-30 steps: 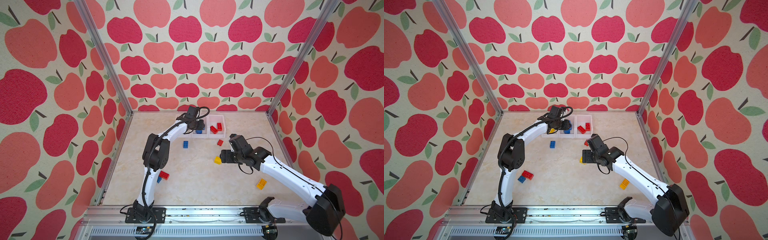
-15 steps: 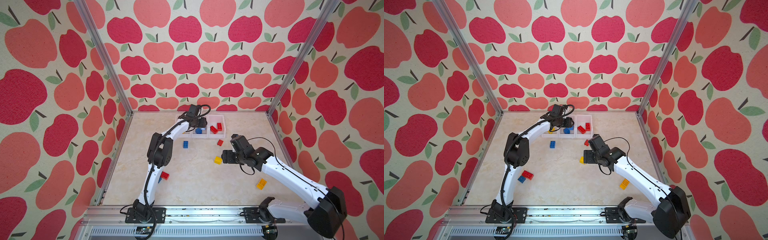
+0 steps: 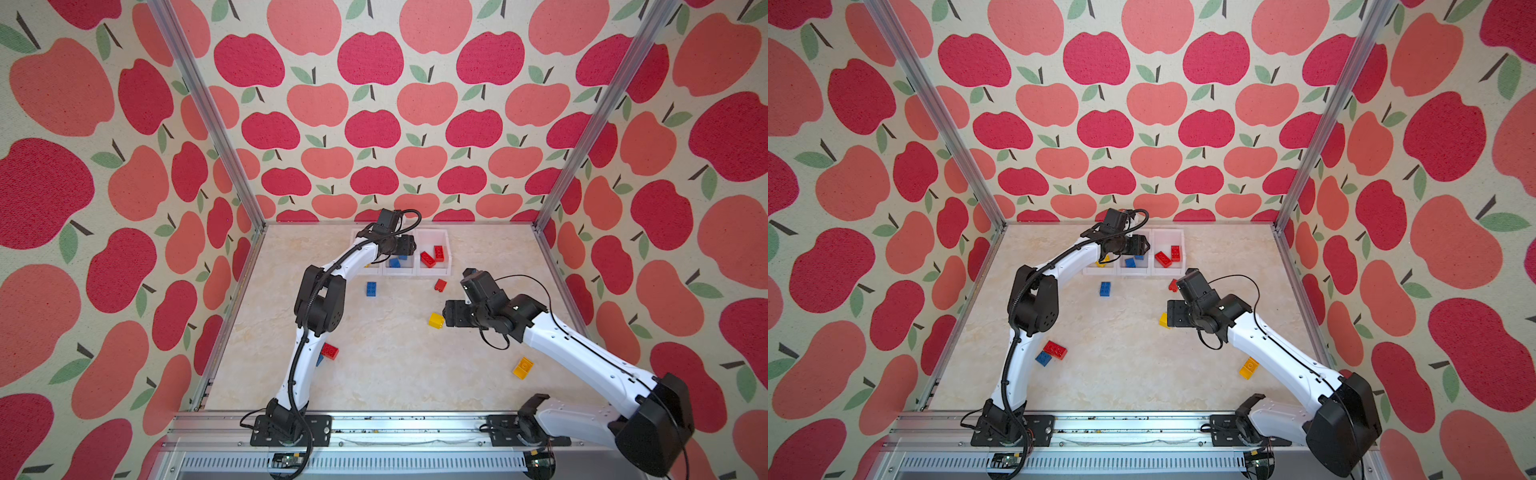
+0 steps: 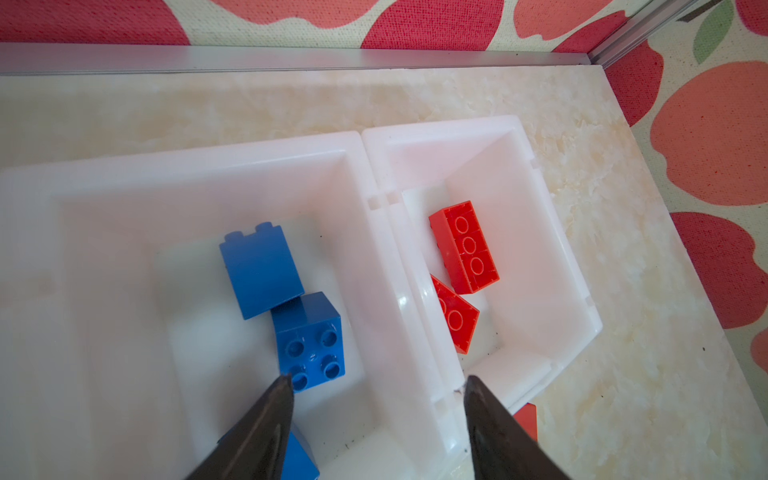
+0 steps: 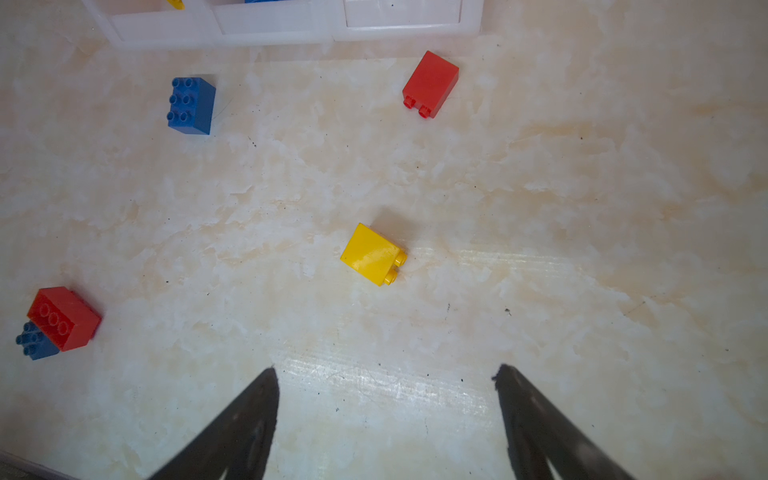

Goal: Sort the legos into containers by color
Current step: 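Lower the blue brick into the middle compartment and open the left gripper, then raise the left gripper while the right gripper moves to the red brick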

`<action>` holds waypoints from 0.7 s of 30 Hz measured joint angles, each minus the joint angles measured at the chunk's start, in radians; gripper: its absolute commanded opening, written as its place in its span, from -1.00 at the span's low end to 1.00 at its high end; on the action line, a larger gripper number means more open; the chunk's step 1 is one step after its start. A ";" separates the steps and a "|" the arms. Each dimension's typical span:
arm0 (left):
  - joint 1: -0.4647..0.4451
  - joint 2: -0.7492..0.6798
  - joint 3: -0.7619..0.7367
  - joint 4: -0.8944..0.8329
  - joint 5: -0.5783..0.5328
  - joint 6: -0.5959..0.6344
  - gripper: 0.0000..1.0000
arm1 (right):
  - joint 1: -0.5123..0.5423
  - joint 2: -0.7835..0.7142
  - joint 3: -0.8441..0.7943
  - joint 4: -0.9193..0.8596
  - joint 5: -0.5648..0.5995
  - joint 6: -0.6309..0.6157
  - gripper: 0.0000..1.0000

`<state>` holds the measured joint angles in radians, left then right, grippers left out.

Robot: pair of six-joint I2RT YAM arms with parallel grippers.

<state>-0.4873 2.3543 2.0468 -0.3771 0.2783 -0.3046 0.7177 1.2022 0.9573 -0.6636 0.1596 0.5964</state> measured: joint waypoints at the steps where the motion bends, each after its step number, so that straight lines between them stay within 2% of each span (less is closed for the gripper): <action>1: 0.001 -0.007 -0.014 0.005 0.000 0.000 0.41 | 0.000 0.000 0.000 0.000 0.000 0.000 0.69; 8: 0.013 -0.144 -0.222 0.079 0.005 -0.027 0.52 | -0.006 0.023 0.010 0.001 0.010 -0.001 0.74; 21: 0.101 -0.595 -0.716 0.288 0.034 -0.114 0.65 | -0.094 0.245 0.123 0.067 0.023 -0.054 0.72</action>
<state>-0.3859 1.7588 1.3308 -0.0887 0.3126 -0.4187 0.6235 1.4475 1.0801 -0.5964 0.1825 0.5426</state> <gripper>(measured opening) 0.822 0.868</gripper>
